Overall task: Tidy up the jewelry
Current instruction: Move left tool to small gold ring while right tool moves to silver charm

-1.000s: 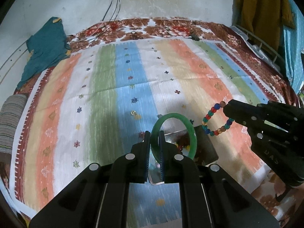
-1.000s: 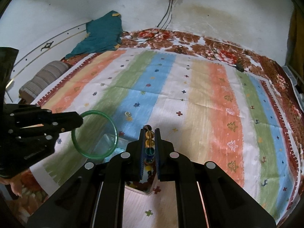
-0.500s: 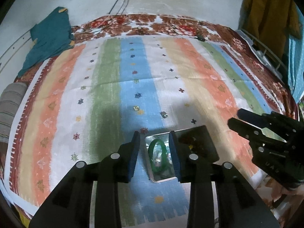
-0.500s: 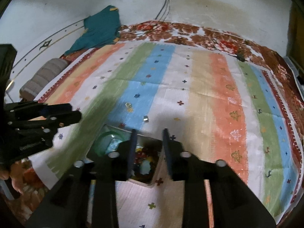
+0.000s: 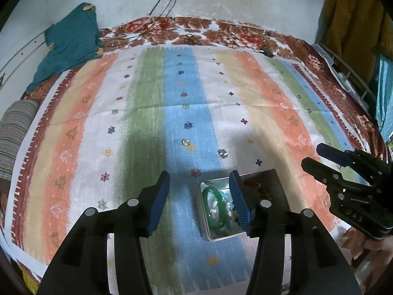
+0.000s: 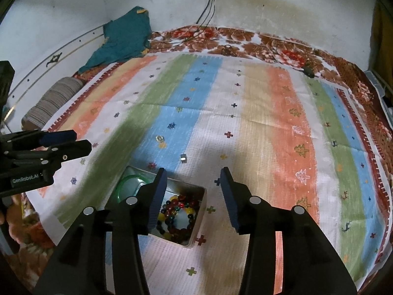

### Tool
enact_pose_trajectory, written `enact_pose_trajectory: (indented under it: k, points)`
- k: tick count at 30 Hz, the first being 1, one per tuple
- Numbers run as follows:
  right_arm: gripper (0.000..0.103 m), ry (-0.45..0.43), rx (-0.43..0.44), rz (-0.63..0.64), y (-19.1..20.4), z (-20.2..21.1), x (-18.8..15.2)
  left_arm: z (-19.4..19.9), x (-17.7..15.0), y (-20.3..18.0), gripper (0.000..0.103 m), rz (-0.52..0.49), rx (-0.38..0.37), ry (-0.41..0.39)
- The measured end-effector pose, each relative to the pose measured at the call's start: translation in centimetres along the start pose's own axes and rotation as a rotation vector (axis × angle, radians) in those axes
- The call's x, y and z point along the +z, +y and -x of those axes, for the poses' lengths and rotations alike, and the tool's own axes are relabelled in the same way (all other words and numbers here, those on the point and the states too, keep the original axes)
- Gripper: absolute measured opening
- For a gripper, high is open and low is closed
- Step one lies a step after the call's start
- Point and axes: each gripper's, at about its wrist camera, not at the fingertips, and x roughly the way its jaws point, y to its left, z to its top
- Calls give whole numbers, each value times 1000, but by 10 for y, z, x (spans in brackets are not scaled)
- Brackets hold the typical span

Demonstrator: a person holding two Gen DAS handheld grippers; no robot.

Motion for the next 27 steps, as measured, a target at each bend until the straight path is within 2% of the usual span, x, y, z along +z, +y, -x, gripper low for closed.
enact_pose_trajectory:
  k: [4, 13, 15, 21, 27]
  points:
    - [55, 15, 0, 10, 3, -6, 3, -6, 4, 3, 56, 9, 4, 6]
    - [61, 61, -7, 32, 8, -30, 14, -30, 19, 12, 65, 36, 39, 32]
    - [65, 74, -9, 28, 9, -35, 15, -39, 25, 14, 70, 28, 58, 34]
    - [70, 108, -1, 35, 11, -50, 20, -58, 36, 21, 71, 48, 65, 59]
    - [70, 132, -1, 26, 9, -64, 25, -77, 42, 28, 72, 70, 76, 92]
